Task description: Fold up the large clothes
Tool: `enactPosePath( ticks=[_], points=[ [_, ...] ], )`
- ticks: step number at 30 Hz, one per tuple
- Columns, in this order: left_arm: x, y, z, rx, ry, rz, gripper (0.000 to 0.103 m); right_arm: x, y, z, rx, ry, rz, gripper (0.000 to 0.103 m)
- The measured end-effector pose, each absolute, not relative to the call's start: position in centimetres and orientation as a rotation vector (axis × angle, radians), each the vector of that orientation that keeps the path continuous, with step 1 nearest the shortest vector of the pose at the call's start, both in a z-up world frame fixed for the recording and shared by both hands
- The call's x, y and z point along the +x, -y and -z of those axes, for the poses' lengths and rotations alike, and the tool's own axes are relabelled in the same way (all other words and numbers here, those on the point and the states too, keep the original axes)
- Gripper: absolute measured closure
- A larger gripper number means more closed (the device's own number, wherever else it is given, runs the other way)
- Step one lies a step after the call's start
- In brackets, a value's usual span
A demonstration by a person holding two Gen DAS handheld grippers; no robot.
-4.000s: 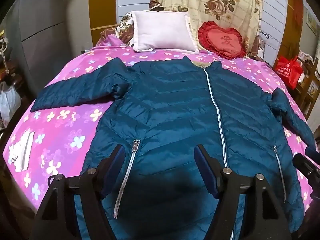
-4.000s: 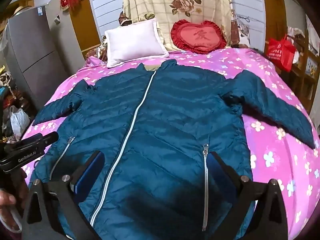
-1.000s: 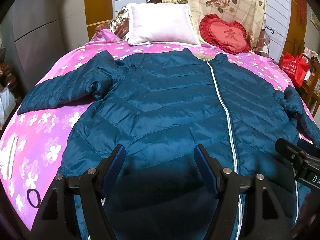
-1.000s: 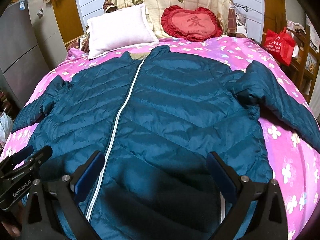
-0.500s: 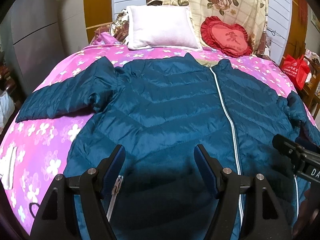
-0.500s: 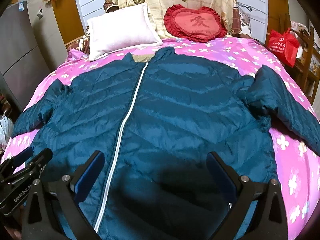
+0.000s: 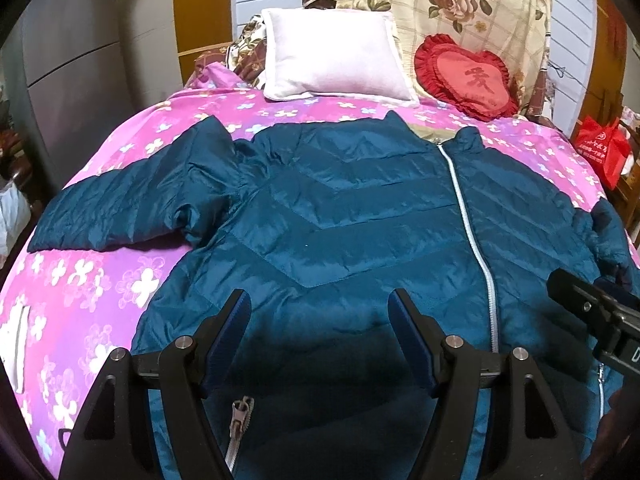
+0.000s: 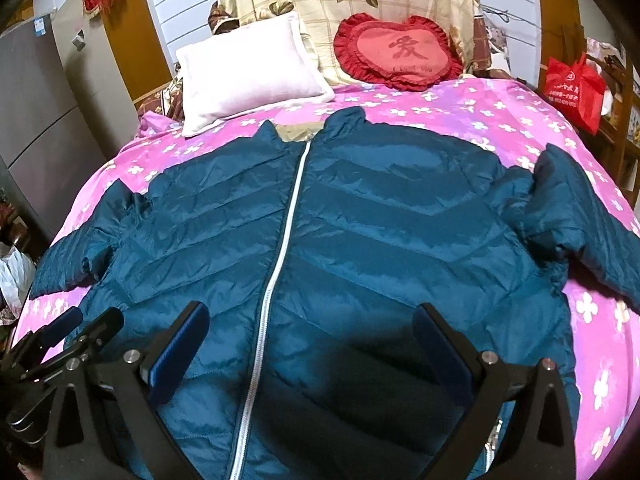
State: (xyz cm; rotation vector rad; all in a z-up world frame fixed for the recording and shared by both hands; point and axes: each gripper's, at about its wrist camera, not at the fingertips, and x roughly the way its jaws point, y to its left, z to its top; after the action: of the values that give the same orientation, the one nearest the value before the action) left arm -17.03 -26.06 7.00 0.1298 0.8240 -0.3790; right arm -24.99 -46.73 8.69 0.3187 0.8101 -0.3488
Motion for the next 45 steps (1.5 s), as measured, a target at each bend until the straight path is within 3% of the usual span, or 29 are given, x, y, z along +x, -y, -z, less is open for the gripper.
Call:
enactPosePath(
  ticks=[31,38,45],
  points=[
    [-13.2,22.4,-7.5,0.078,-0.853,0.339,0.060,-20.9,45.1,-5.5,0.314,-0.873,0.315,0.000],
    [-9.1,13.1,-9.2,-0.155,-0.855,0.258,0.060,-21.2,45.0,-5.4,0.317,-0.879,0.299,0.000],
    [-3.6,2.2,-7.7,-0.343,-0.858,0.024,0.060,-21.1,44.7,-5.1,0.315,-0.893,0.291,0.000]
  ],
)
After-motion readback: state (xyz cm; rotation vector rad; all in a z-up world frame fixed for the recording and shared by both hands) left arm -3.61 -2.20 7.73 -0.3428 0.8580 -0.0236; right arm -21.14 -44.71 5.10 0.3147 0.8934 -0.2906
